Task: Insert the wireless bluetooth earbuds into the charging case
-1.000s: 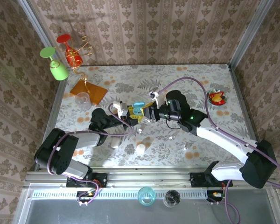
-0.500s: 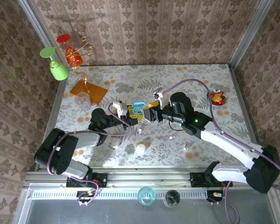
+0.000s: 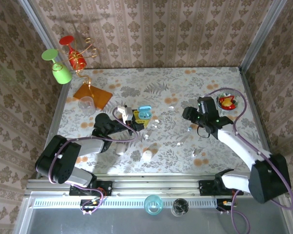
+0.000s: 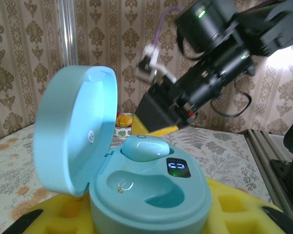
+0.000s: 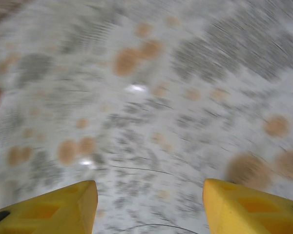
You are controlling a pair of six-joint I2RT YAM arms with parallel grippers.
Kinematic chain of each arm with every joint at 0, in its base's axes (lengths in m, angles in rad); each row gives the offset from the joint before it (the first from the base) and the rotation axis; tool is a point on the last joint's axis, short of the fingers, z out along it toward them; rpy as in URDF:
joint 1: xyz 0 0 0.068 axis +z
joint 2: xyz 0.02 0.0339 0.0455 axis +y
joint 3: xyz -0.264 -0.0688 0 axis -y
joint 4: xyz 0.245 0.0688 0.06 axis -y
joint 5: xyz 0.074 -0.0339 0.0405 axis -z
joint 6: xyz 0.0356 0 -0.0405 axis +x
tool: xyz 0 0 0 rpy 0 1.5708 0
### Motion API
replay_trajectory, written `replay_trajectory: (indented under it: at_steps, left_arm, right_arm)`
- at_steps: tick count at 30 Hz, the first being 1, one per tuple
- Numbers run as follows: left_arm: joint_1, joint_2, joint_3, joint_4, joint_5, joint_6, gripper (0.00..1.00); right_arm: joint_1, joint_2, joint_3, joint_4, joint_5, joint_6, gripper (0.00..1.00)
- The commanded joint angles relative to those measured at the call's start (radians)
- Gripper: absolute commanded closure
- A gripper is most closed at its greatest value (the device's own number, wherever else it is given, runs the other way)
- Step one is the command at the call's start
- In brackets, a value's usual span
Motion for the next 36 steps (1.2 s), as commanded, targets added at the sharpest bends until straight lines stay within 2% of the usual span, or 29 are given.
replay_trajectory:
  at_steps: [1, 7, 12, 16, 27, 36]
  left_arm:
    - [0.008, -0.022, -0.003, 0.027, 0.014, -0.004, 0.72]
    - [0.008, -0.024, -0.003, 0.027, 0.020, -0.007, 0.72]
    - [0.008, -0.034, -0.009, 0.027, 0.017, -0.005, 0.73]
    - [0.009, -0.037, -0.014, 0.027, 0.013, -0.005, 0.73]
    - [0.009, -0.042, -0.015, 0.027, 0.021, -0.012, 0.73]
    - [0.009, -0.054, -0.027, 0.026, 0.013, -0.010, 0.73]
  right_arm:
    - [-0.024, 0.076, -0.035, -0.047, 0.013, 0.115, 0.40]
    - [-0.025, 0.224, -0.070, 0.056, -0.060, 0.150, 0.39]
    - [-0.026, 0.282, -0.067, 0.104, -0.090, 0.148, 0.46]
    - [-0.028, 0.312, -0.046, 0.098, -0.089, 0.130, 0.52]
    - [-0.028, 0.400, 0.047, 0.056, -0.066, 0.046, 0.52]
    - [-0.026, 0.389, 0.082, 0.020, -0.052, -0.010, 0.57]
